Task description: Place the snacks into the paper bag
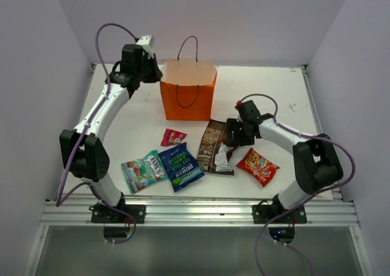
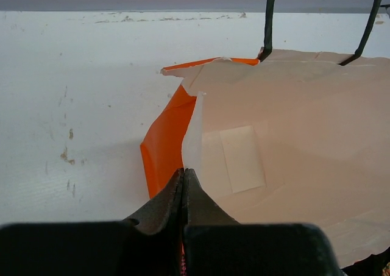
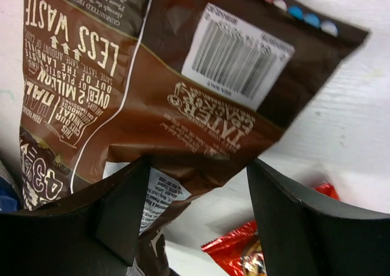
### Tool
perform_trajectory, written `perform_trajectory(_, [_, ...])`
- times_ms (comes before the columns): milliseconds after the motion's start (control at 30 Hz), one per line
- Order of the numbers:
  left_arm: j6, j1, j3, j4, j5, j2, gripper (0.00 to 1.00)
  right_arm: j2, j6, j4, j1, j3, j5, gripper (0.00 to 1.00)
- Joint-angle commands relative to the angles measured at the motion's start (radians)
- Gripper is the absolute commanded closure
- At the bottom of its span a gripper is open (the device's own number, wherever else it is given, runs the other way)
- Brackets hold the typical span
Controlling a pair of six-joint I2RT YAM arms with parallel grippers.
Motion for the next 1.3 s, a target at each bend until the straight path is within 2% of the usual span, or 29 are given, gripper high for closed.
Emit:
perform_trajectory(0, [0.031,0.003,0.032,0.023,0.026,0.015,1.00,0.022,0.002,0.100,0.005,-0.001,-0.158,0.31])
perform_trajectory(200, [0.038,0.003,0.044,0.015,0.025,0.021,1.00,0.131,0.004,0.104,-0.002,0.024,-0.204,0.31])
perform_trajectory(333, [0.038,0.003,0.050,0.017,0.026,0.024,1.00,0.202,-0.008,0.073,-0.007,0.053,-0.197,0.34])
perform_trajectory(400, [0.038,0.003,0.052,0.018,0.026,0.022,1.00,0.232,-0.011,0.062,-0.011,0.058,-0.185,0.38])
perform_trajectory(433, [0.037,0.003,0.054,0.018,0.026,0.021,1.00,0.240,-0.016,0.059,-0.013,0.064,-0.182,0.45])
perform_trajectory(467, [0.037,0.003,0.054,0.018,0.026,0.021,1.00,0.248,-0.018,0.045,-0.015,0.068,-0.177,0.78])
perform_trajectory(500, [0.037,0.002,0.054,0.018,0.026,0.021,1.00,0.252,-0.021,0.032,-0.016,0.075,-0.156,0.93])
perform_trajectory(533, [0.037,0.003,0.054,0.018,0.026,0.019,1.00,0.249,-0.022,0.021,-0.015,0.082,-0.143,1.00])
perform_trajectory(633, [0.035,0.003,0.052,0.020,0.028,0.021,1.00,0.194,-0.037,-0.027,-0.015,0.087,-0.050,1.00])
perform_trajectory(800, [0.035,0.003,0.055,0.020,0.034,0.025,1.00,0.021,-0.063,-0.226,-0.013,0.176,0.148,1.00])
perform_trajectory(900, [0.034,0.003,0.060,0.018,0.045,0.024,1.00,-0.085,-0.094,-0.343,-0.013,0.330,0.262,1.00])
perform_trajectory(933, [0.031,0.003,0.063,0.017,0.052,0.024,1.00,-0.108,-0.103,-0.363,-0.013,0.426,0.286,1.00])
perform_trajectory(1067, [0.018,0.003,0.075,0.009,0.106,0.027,1.00,-0.097,-0.149,-0.462,-0.013,0.682,0.418,1.00])
perform_trajectory(1133, [0.014,0.003,0.078,0.006,0.132,0.019,1.00,-0.087,-0.177,-0.461,-0.013,0.795,0.481,1.00])
perform_trajectory(1267, [0.006,0.003,0.075,0.000,0.178,0.013,1.00,-0.064,-0.223,-0.363,-0.013,0.920,0.549,1.00])
